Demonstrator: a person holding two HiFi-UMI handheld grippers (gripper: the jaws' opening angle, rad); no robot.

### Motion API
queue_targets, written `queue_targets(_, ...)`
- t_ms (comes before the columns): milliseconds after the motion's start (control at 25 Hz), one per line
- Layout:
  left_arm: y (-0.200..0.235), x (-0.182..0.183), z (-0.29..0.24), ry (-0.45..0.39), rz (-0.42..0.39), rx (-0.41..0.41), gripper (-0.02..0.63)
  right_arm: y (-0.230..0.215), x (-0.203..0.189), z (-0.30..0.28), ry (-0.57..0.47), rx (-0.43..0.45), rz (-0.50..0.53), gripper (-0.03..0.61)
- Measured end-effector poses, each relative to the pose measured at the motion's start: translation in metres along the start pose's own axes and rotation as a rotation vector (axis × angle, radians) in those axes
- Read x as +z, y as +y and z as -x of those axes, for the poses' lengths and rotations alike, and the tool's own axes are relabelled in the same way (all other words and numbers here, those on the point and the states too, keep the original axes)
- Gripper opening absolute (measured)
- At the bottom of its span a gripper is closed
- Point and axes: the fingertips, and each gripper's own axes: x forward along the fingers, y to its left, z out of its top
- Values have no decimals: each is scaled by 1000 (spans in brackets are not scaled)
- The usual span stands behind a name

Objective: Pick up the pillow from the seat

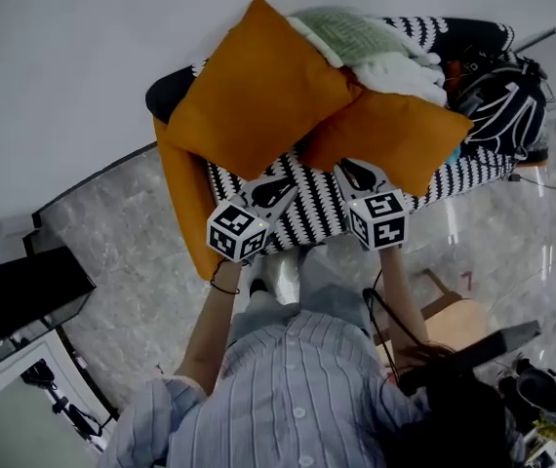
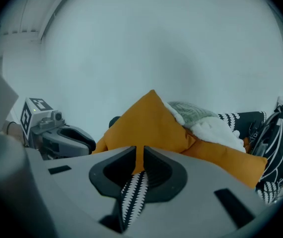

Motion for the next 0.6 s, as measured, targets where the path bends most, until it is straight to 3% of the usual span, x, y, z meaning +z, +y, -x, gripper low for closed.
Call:
queue_targets(160, 15, -5, -51, 40, 6, -29, 49, -43, 0, -30, 30, -6, 40, 57)
queue_targets(360, 39, -8, -99, 20, 29, 18, 51, -81, 2, -62, 57, 0, 66, 57)
queue_targets(600, 64, -28, -146, 40, 124, 24, 138, -112, 1, -95, 73, 14, 190, 58)
